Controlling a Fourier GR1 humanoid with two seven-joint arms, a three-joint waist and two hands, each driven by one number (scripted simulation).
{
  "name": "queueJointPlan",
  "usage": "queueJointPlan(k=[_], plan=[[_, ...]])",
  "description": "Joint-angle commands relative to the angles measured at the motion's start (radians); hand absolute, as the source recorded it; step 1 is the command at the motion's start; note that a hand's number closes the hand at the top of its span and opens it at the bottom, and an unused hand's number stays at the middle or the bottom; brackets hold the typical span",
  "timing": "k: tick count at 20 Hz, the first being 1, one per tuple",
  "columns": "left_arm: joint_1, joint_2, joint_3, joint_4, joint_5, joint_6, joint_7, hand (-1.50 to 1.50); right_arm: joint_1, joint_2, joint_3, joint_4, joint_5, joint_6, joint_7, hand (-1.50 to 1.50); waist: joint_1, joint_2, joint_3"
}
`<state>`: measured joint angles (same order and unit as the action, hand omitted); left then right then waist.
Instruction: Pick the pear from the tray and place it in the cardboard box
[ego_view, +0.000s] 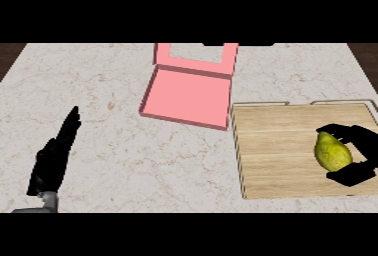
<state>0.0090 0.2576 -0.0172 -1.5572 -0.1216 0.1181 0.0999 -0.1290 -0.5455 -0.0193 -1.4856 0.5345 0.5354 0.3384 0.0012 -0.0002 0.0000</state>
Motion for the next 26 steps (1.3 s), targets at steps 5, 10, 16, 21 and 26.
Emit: queueJointPlan(k=[5, 10, 16, 21, 26], plan=[[-0.016, -0.055, -0.03, 0.039, -0.052, 0.019, -0.016, 0.0, -0.028, 0.01, 0.022, -0.009, 0.178, -0.172, -0.06, 1.5, -0.002, 0.0, 0.0], [-0.009, -0.027, 0.017, -0.01, -0.029, -0.02, 0.017, 0.0, 0.004, 0.027, -0.008, -0.004, 0.234, -0.268, -0.143, 1.5, 0.0, 0.0, 0.0], [-0.059, -0.04, -0.042, 0.003, -0.031, -0.055, 0.005, 0.0, -0.287, -0.086, 0.125, 0.158, 0.258, -0.205, -0.474, 1.5, 0.107, 0.033, 0.004], [-0.083, -0.057, -0.062, -0.017, -0.049, -0.041, 0.029, 0.0, -0.479, -0.101, 0.143, 0.349, 0.294, -0.273, -0.674, 1.5, 0.132, 0.036, 0.006], [-0.063, -0.038, -0.033, 0.006, -0.041, -0.046, -0.001, 0.0, -0.636, -0.126, 0.068, 0.603, 0.249, -0.317, -0.898, 1.5, 0.104, 0.031, 0.004]])
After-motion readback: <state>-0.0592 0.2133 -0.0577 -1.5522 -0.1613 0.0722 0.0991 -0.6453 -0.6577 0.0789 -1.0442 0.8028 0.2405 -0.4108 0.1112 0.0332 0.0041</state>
